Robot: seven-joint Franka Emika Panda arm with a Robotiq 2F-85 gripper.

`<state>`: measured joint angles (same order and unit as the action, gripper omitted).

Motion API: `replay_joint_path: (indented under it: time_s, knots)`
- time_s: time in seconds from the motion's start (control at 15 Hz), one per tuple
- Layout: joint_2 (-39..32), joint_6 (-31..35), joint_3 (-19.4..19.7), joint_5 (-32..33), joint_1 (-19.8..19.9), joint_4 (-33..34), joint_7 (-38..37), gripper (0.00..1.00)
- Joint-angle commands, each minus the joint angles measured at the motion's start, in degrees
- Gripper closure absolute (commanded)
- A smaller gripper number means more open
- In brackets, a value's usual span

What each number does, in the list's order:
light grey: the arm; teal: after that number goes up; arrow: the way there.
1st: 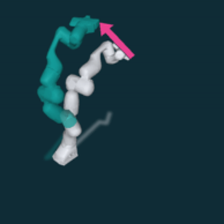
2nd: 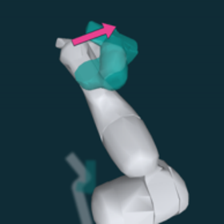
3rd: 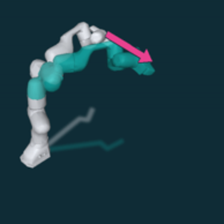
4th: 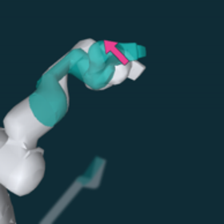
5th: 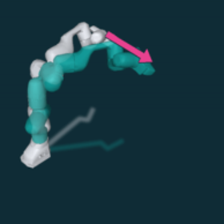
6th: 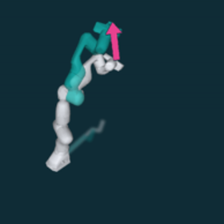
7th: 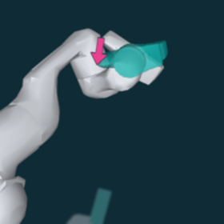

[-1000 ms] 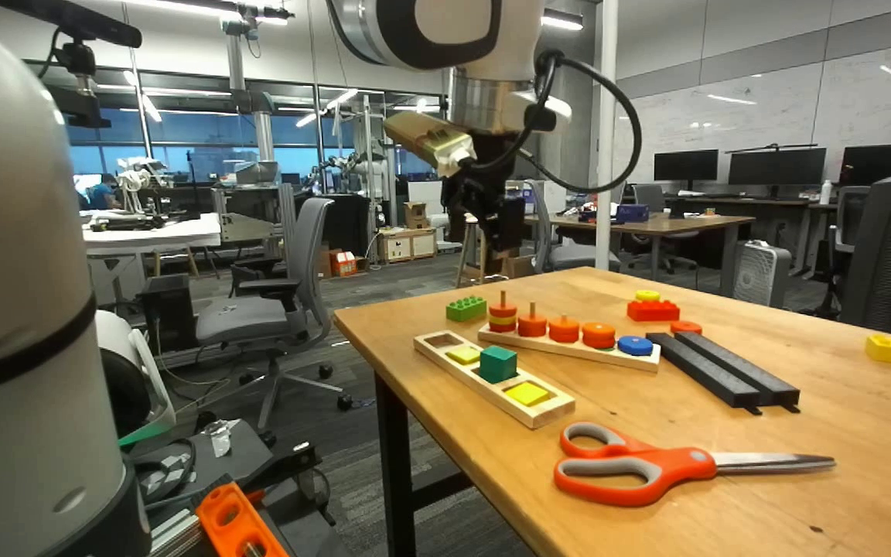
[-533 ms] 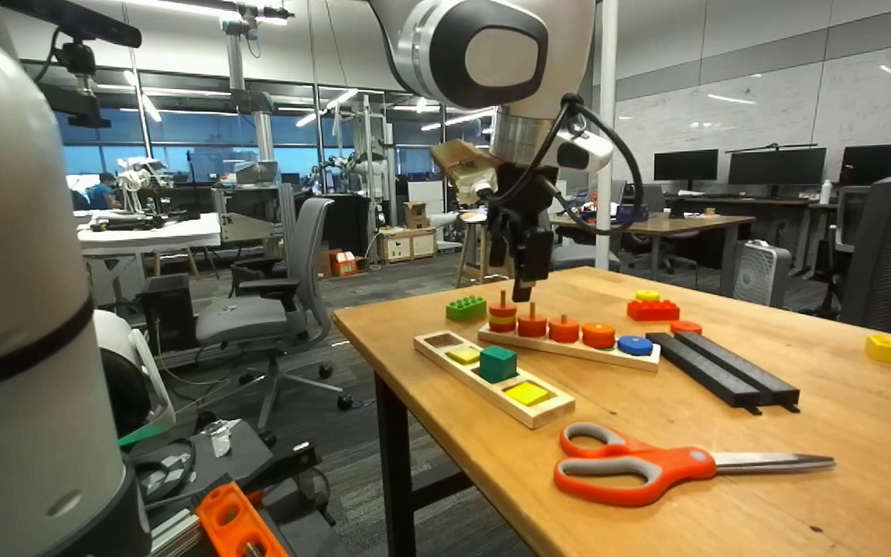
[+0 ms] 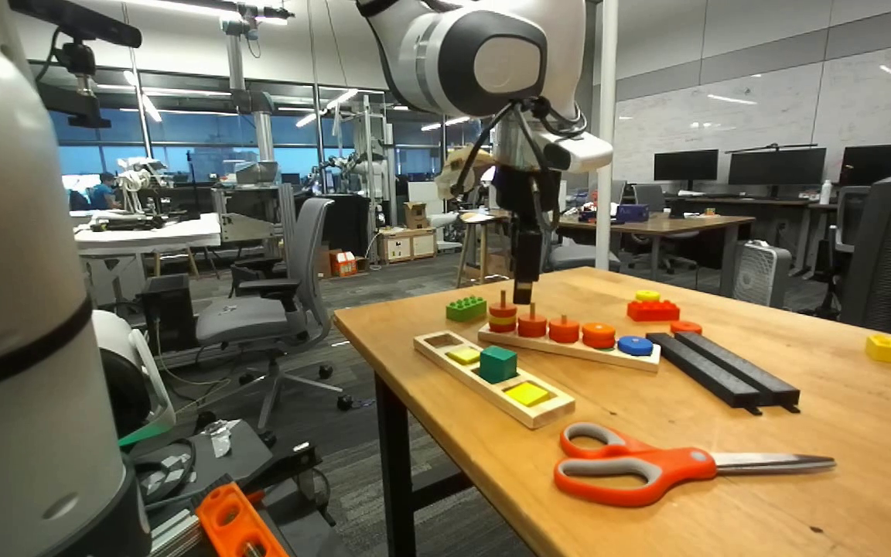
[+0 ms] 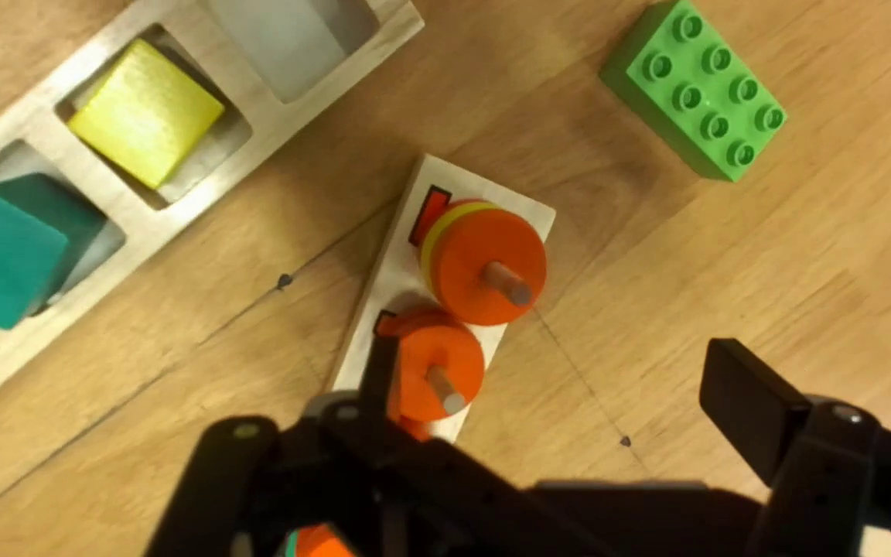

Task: Pick up the tokens from the holder and put them on the table.

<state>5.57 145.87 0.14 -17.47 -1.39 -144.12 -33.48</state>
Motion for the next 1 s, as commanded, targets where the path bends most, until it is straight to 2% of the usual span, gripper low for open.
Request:
replay_joint_path:
  time_s: [0.0, 0.27, 0.93]
  knots:
    - [-0.09, 1.95, -1.45, 5.89, 1.94, -0.05, -11.26, 0.0]
    - [-0.98, 1.32, -0.88, 9.42, 2.77, 0.5, -17.28, 0.0]
    - [-3.82, 1.25, 1.7, 6.43, 4.5, 1.82, -13.67, 0.0]
